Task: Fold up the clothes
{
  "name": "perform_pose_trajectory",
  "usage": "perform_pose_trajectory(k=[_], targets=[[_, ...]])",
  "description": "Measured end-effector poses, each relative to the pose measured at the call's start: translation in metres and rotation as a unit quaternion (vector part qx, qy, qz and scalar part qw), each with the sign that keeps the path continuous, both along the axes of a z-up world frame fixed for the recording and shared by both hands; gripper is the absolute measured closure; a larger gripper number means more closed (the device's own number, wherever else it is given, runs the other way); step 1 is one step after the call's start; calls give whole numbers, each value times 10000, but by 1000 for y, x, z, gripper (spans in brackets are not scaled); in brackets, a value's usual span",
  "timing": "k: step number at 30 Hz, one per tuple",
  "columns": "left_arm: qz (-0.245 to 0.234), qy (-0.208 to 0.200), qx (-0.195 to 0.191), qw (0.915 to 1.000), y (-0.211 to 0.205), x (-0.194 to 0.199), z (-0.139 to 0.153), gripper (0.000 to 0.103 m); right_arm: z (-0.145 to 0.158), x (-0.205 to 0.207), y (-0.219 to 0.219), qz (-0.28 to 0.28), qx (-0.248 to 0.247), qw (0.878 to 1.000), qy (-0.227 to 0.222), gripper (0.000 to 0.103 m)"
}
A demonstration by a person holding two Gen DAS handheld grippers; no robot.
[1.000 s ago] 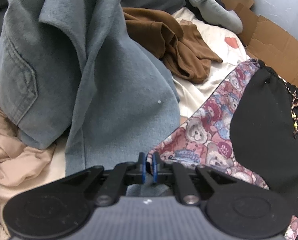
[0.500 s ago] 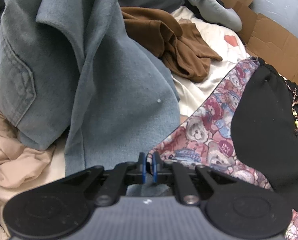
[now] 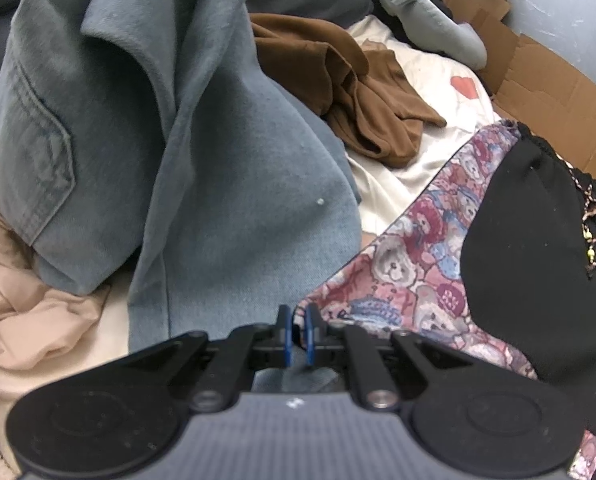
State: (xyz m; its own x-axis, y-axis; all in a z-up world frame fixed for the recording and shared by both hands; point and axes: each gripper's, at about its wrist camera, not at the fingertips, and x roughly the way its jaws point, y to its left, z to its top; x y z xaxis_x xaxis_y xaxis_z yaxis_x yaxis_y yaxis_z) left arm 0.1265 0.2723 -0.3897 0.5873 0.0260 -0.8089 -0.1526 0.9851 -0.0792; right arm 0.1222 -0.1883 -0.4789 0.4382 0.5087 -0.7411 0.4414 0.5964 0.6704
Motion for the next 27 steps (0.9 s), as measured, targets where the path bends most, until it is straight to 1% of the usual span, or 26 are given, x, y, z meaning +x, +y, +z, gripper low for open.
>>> perform_pose_trajectory(k=[2,3,4,7,9,10,12,14,17,19,22,24,27], targets=[[4,-5,-20,10000,1,0,0,96,1,-2,4,161,-7,9999,-10,87],[11,-8,-32,10000,1,0,0,96,2,-2,7,287,-31,9996,-23,94],[15,-12,-39,10000,1,0,1,96,3,-3,10,413,-55,9991,-35,103],[35,-22,-56,10000,3,0,2,96,9,-8,17,769,-335,9964,-76,103],[66,-23,-58,10000,4,0,3,95,11,-11,15,861,-418,9954,-31,103],[140,-2,-12,9999,5,-1,4,96,13,-13,14,895,-445,9950,-15,103],[411,69,202,9989,9,-3,7,96,17,-17,12,995,-508,9937,-2,103],[543,64,54,9985,16,-11,10,96,20,-18,12,1106,-496,9926,32,103],[543,31,14,9985,15,-26,17,96,26,-22,10,1233,-470,9912,67,103],[599,46,-129,9981,14,-34,21,96,29,-25,9,1282,-474,9906,49,102],[704,69,-459,9964,10,-45,26,95,32,-28,9,1331,-504,9898,6,102],[669,112,-732,9950,3,-52,27,94,36,-30,10,1379,-517,9891,-42,102],[535,225,-1223,9908,-11,-61,24,88,40,-30,12,1451,-543,9879,-102,101]])
